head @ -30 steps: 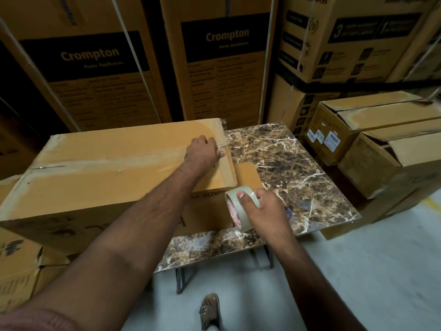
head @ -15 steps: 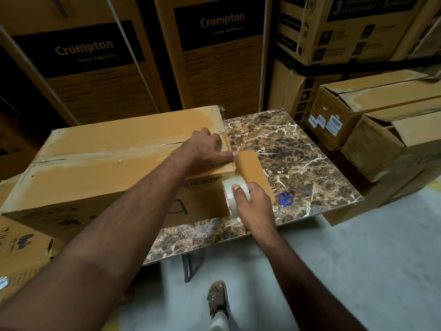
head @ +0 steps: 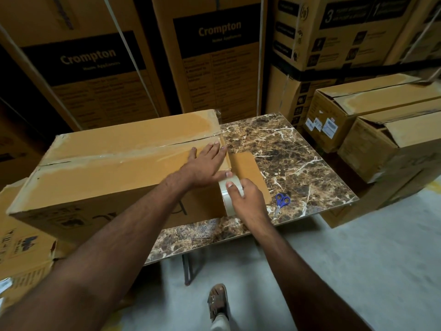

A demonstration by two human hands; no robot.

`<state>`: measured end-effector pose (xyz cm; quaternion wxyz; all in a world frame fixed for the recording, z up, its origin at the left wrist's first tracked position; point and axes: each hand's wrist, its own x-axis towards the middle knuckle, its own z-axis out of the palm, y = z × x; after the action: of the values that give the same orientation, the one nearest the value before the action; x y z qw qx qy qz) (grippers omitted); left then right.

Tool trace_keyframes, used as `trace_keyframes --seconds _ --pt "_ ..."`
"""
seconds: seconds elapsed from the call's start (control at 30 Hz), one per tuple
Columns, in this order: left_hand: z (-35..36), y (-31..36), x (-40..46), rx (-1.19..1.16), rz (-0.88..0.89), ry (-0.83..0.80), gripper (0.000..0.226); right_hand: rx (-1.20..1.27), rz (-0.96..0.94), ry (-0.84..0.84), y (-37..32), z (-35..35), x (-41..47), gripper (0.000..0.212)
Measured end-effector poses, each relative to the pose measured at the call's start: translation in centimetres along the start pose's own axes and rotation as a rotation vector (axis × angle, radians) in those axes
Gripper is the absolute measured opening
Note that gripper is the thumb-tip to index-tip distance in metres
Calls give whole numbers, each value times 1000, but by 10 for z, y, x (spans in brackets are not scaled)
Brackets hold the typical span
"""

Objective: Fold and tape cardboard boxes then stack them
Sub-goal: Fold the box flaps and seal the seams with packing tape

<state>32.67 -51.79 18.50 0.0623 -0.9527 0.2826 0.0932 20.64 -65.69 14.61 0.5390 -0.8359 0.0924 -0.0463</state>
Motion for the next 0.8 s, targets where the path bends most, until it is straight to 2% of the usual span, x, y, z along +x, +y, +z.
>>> trace_keyframes --seconds 0.1,0.23,0.4,0.57,0.8 --pt "2 1 4 41 -15 39 84 141 -45 -80 15 0 1 27" --pt "-5 -3 25 61 -70 71 81 105 -56 -152 31 -1 10 26" --pt "-5 -6 52 48 -140 73 80 3 -111 -121 39 -5 38 31" --pt "-15 -6 69 69 -205 111 77 -15 -5 -77 53 -1 55 33" --pt "-13 4 80 78 -198 147 83 -58 53 -84 66 1 80 33"
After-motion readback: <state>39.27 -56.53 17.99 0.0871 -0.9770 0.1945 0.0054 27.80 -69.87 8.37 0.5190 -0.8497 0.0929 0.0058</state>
